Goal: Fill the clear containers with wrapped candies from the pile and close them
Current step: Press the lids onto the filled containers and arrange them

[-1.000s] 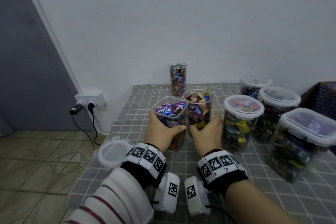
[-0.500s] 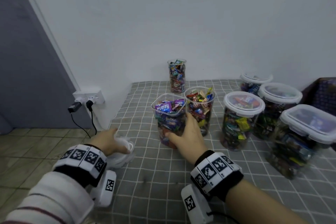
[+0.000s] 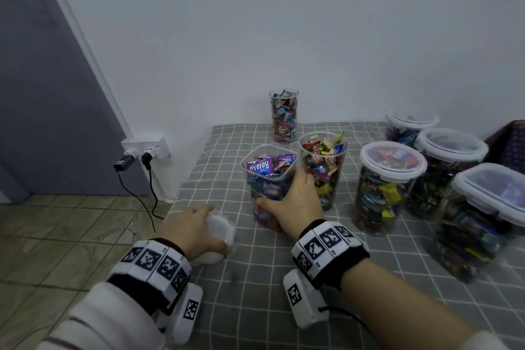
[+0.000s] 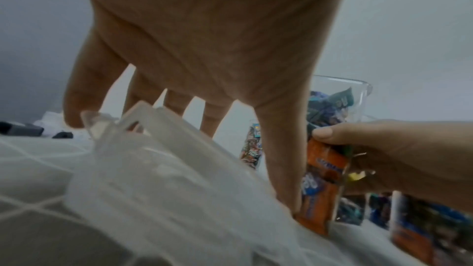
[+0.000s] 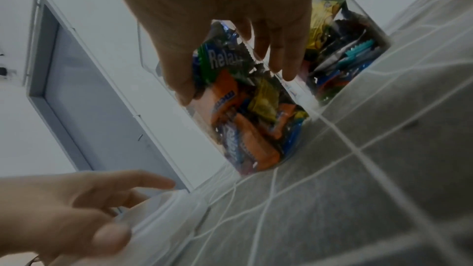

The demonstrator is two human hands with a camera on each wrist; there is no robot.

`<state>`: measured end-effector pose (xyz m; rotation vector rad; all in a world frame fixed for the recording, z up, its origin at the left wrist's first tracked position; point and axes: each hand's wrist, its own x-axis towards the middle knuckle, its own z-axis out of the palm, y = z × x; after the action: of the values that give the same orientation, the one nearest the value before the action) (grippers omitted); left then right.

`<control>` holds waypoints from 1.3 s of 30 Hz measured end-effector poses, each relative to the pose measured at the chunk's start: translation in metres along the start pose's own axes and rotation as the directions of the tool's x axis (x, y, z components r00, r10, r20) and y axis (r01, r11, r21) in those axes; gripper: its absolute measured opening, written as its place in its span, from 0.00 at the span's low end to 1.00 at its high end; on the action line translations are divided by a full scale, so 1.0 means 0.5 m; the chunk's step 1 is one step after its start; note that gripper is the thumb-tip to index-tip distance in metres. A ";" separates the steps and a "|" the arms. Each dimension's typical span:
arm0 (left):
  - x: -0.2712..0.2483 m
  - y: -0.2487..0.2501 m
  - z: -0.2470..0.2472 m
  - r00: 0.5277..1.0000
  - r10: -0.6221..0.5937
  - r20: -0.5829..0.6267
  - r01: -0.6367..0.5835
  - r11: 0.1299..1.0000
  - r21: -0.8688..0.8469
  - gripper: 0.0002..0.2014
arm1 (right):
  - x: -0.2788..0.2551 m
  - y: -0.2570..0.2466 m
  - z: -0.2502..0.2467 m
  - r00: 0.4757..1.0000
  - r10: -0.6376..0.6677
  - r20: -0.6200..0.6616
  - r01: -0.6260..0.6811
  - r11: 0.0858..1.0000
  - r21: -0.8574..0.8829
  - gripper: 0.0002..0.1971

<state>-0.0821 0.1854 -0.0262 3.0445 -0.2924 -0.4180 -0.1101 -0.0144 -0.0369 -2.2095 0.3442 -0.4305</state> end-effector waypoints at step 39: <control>0.077 -0.002 0.019 0.866 0.102 0.490 0.375 0.515 -0.771 0.10 | -0.037 -0.006 -0.061 0.992 -0.008 0.126 0.017 0.997 -0.072 0.41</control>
<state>-0.0481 0.1786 -0.0454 1.9242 0.1484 -0.9901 -0.1392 -0.0262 -0.0199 -2.2983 0.2825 -0.2871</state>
